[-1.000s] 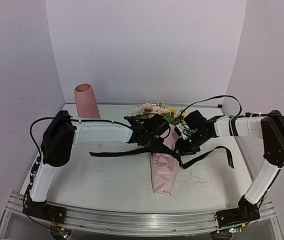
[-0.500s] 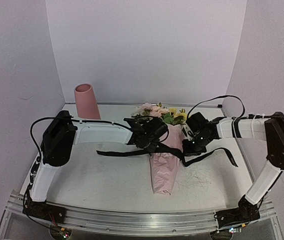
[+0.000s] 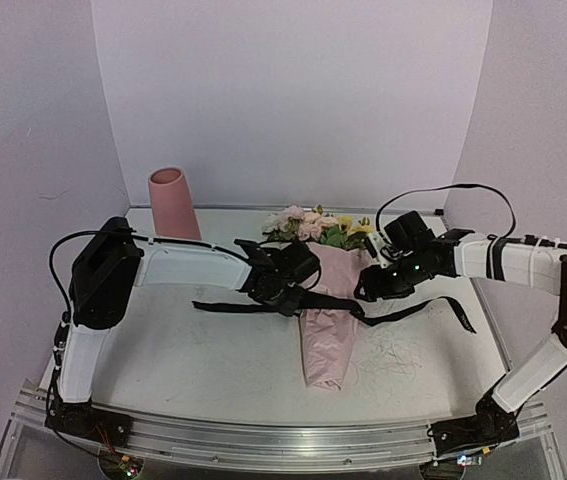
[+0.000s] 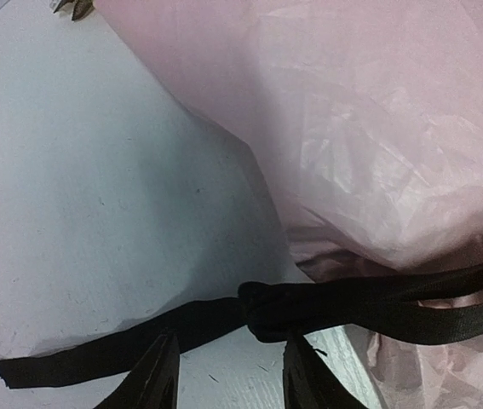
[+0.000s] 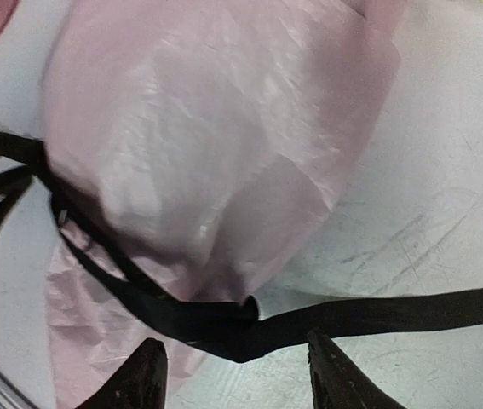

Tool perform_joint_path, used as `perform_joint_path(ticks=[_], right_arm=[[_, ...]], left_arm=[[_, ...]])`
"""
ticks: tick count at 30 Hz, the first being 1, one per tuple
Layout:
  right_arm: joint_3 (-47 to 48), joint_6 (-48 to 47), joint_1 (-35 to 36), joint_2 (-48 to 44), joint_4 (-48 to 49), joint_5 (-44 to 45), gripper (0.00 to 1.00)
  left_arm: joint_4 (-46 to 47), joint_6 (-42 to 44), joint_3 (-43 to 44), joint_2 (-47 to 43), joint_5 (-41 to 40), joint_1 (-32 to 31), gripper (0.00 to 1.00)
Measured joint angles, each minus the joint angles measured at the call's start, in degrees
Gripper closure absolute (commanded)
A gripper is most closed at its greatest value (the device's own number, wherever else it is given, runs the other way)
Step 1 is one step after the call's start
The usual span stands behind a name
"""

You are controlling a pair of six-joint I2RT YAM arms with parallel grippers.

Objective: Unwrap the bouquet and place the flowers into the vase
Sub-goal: Untie the ribbon from the wrapping paper.

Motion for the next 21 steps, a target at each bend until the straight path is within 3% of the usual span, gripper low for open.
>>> perform_joint_path(ticks=[9,13,16,21], right_arm=[[2.6,-1.1,1.4,5.7,1.0,-4.3,0.24],[4.4,0.3,2.2,9.1,-0.2,-2.1,0.21],[4.6,1.5,2.3,9.7,-1.1,0.1,0.26],[4.6,3.7,2.3,9.7,-2.0,3.0,0.48]], left_arm=[[0.5,0.0,2.0,0.0,2.7,0.0,0.57],[0.5,-0.6,2.3,0.0,2.3,0.0,0.48],[0.3,-1.0,2.5,0.1,2.0,0.0,0.46],[0.8,-1.7,5.6,2.1,2.0,0.6,0.48]])
